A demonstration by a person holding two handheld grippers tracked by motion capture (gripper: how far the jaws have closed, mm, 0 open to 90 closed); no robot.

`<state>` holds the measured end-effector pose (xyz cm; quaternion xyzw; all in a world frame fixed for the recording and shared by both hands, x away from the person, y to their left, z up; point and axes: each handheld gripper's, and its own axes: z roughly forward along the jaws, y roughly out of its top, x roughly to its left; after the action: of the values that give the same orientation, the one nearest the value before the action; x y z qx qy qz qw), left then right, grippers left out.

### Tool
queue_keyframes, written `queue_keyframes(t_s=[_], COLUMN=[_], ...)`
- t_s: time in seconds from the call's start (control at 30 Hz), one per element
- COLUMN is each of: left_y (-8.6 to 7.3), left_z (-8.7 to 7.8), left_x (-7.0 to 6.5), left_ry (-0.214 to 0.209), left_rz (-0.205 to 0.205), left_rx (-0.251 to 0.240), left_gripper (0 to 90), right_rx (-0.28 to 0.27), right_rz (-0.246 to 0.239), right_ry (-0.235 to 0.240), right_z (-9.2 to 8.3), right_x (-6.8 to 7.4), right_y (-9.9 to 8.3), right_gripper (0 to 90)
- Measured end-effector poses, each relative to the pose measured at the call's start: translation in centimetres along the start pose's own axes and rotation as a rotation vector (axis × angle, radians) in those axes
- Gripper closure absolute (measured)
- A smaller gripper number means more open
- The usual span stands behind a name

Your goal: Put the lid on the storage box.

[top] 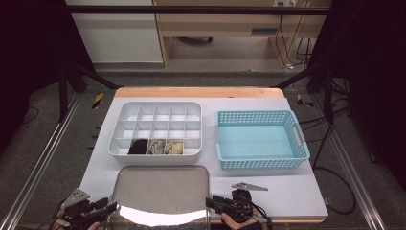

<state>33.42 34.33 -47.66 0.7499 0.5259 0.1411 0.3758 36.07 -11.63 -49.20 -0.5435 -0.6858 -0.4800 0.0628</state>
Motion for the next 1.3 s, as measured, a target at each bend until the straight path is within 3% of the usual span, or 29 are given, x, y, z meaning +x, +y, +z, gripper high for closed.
queue_keyframes(t_s=[0.2, 0.37, 0.5, 0.97, 1.2, 1.3], left_y=[0.0, 0.0, 0.0, 0.0, 0.0, 0.0], left_z=[0.0, 0.0, 0.0, 0.0, 0.0, 0.0], left_x=[0.0, 0.0, 0.0, 0.1, 0.1, 0.1], left_ry=[0.000, -0.001, -0.003, -0.003, -0.005, -0.006], left_rz=[-0.003, -0.004, -0.008, -0.006, -0.006, -0.005], left_rx=[0.002, -0.001, 0.001, 0.001, 0.001, 0.000], left_gripper=[52.4, 52.4, 52.3, 52.8, 52.9, 53.0], right_rx=[-0.019, -0.107, -0.150, -0.167, -0.103, -0.090], right_rz=[0.005, 0.016, -0.007, 0.049, 0.011, 0.020], right_ry=[-0.005, 0.055, 0.054, 0.069, 0.007, 0.012], right_z=[0.2, -0.9, -1.0, -0.4, 0.6, 0.6], right_x=[-0.1, 0.5, 0.8, 0.0, -0.4, -0.5], right_y=[0.0, 0.2, 0.0, 0.2, -0.2, -0.4], right_gripper=[57.1, 57.3, 56.4, 56.8, 54.8, 54.1])
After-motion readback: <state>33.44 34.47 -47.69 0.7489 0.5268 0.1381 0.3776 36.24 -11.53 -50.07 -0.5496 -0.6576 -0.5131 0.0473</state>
